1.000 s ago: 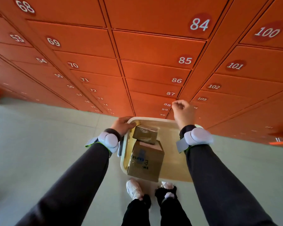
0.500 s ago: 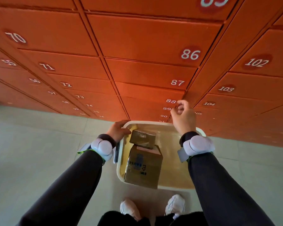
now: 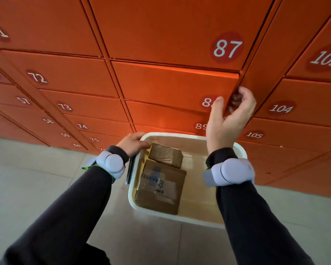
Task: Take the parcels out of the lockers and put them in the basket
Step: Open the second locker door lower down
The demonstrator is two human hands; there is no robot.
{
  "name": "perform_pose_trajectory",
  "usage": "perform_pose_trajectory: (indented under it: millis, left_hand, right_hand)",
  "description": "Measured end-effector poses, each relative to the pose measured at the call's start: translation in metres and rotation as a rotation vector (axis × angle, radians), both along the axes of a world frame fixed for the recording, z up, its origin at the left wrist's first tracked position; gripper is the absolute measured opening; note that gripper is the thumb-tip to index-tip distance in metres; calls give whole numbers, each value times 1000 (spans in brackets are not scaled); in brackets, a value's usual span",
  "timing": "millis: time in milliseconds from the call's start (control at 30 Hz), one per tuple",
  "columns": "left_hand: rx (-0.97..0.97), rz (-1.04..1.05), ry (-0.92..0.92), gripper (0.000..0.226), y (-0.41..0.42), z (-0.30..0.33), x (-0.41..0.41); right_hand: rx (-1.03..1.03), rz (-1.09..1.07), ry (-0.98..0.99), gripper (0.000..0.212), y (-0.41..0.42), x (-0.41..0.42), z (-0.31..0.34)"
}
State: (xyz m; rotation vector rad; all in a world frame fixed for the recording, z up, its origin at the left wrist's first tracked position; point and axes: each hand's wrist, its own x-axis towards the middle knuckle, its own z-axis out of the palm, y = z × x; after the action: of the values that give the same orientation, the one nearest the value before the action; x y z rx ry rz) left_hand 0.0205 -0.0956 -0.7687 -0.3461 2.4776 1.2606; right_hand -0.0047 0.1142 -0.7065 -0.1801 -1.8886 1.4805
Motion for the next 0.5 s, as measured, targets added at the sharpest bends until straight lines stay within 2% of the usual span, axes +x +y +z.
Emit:
perform_pose_trajectory:
  millis: [100,233,400,500]
  left_hand:
    - [64,25,47,21,3,-5,-4]
    - [125,55,20,21,8,-9,3]
    - [142,80,3,15,12,-9,17]
    - [157,82,20,13,14,-9,23]
  right_hand:
    - [0,47,24,40,-1,1,-6]
    - [28,122,-24,49,-6,9,-6]
    - [-176,130,72,18,0,24,5]
    - [-149,176,118,19,-2,42,3]
